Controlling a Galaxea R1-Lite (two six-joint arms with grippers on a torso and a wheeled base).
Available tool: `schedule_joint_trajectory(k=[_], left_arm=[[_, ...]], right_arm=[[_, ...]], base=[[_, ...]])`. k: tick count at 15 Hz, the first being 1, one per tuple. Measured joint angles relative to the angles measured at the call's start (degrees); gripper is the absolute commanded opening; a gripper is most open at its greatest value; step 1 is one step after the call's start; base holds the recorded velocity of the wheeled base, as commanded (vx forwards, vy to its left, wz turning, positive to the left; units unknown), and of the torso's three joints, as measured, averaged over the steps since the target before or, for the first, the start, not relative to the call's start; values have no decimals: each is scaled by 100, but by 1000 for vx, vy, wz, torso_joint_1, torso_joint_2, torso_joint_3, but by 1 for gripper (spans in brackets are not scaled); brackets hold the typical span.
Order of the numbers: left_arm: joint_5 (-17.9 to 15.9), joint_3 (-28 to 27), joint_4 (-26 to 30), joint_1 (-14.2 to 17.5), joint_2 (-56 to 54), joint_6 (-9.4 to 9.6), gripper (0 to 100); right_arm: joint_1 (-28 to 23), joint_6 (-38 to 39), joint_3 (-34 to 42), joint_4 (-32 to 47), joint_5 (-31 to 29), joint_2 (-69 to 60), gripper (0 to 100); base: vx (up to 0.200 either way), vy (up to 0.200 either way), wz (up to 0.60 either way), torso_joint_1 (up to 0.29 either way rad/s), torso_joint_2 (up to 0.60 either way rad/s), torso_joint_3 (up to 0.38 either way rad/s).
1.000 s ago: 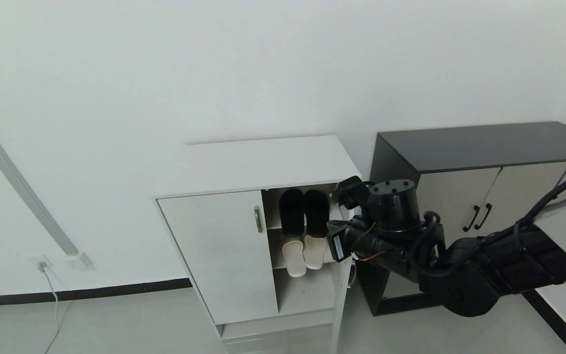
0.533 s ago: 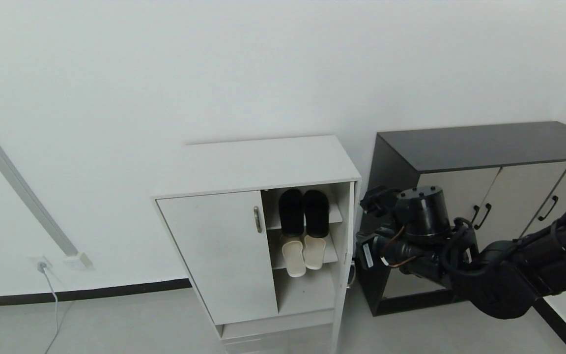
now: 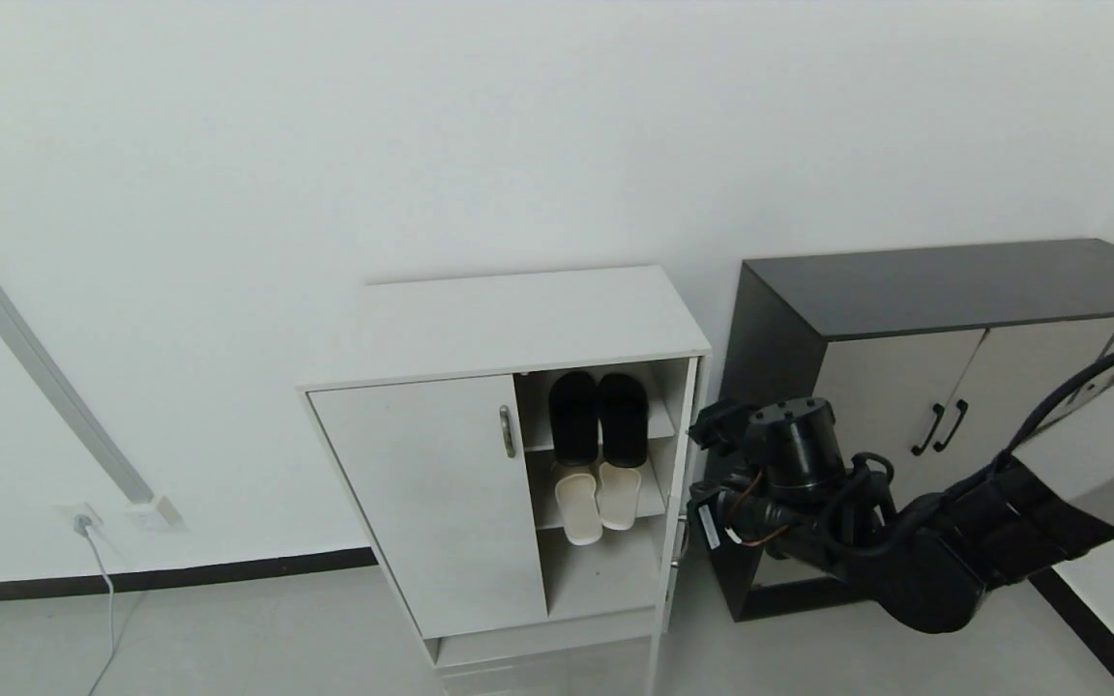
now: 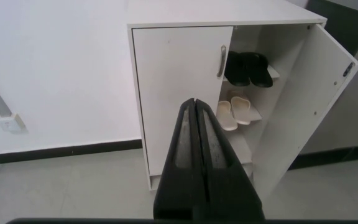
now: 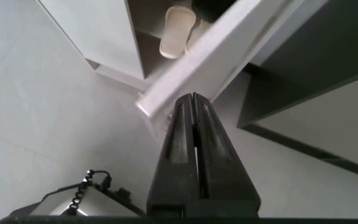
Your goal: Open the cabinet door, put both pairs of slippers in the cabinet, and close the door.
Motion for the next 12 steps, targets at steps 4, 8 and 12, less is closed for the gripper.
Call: schedule_joint_trajectory(k=[4,8,12], left_arm=[[9,0,0,-2,0,-2,0],[6,0,0,0,0,-2,0],[9,0,0,0,0,-6,0]], right_arm=[[-55,39,-574,-172,211,455,0],[-102,399,-1456,-195,479,1003,0],[-190,848,-2199,-736,518,1517,0]], base=[[0,0,0,0,0,0],[0,0,0,0,0,0],[0,0,0,0,0,0]])
